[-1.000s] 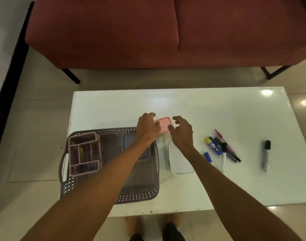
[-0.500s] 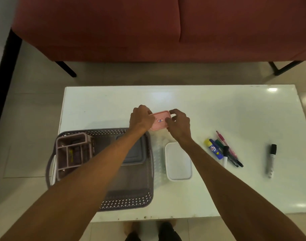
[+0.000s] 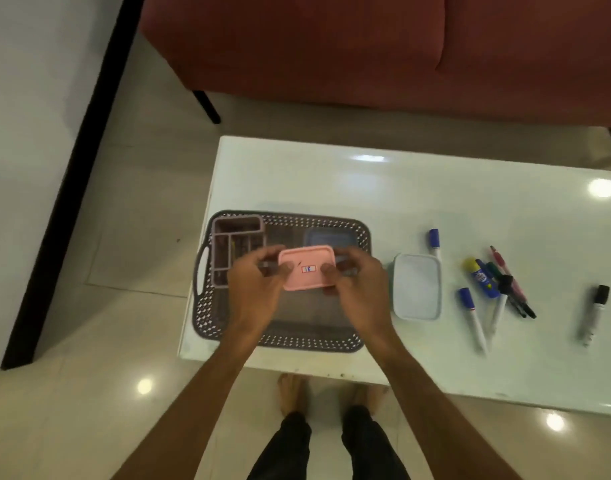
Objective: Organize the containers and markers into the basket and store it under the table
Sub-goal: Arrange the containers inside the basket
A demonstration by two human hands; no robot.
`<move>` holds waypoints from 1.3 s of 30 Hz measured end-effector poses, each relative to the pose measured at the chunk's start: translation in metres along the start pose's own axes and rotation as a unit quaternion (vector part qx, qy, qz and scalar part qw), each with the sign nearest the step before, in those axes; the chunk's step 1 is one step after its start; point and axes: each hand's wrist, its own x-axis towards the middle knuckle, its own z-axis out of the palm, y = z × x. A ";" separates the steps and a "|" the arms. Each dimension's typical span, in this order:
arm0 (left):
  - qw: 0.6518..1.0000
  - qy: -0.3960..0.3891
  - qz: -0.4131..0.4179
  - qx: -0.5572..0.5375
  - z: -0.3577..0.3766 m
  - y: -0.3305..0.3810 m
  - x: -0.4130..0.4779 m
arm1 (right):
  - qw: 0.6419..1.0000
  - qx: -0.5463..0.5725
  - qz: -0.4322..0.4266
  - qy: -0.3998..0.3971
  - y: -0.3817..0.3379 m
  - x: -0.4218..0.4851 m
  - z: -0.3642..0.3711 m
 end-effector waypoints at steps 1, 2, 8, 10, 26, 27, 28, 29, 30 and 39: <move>1.000 0.016 -0.020 0.004 -0.010 -0.012 -0.011 | 1.000 0.002 0.016 -0.013 0.006 -0.012 0.011; 0.999 0.030 -0.036 0.005 -0.020 -0.025 -0.020 | 0.999 -0.005 0.029 -0.023 0.013 -0.025 0.023; 0.993 0.077 -0.083 0.021 -0.057 -0.082 -0.036 | 0.992 -0.070 0.074 -0.078 0.051 -0.057 0.090; 0.992 0.075 -0.092 0.052 -0.064 -0.096 -0.025 | 0.988 -0.103 0.077 -0.085 0.059 -0.057 0.109; 0.978 0.027 -0.041 0.202 -0.073 -0.115 -0.010 | 0.978 -0.156 0.056 -0.125 0.063 -0.045 0.145; 0.980 0.042 -0.038 0.191 -0.070 -0.114 -0.014 | 0.981 -0.154 0.045 -0.112 0.064 -0.045 0.140; 0.982 0.056 -0.034 0.178 -0.066 -0.111 -0.020 | 0.984 -0.148 0.030 -0.092 0.065 -0.046 0.133; 0.984 0.068 -0.024 0.161 -0.061 -0.105 -0.026 | 0.988 -0.135 0.015 -0.072 0.066 -0.047 0.125; 0.987 0.073 -0.007 0.139 -0.055 -0.098 -0.032 | 0.992 -0.115 0.002 -0.057 0.064 -0.049 0.115; 0.995 -0.063 0.074 0.027 0.055 -0.022 -0.060 | 0.985 0.007 -0.029 0.170 0.057 -0.042 -0.018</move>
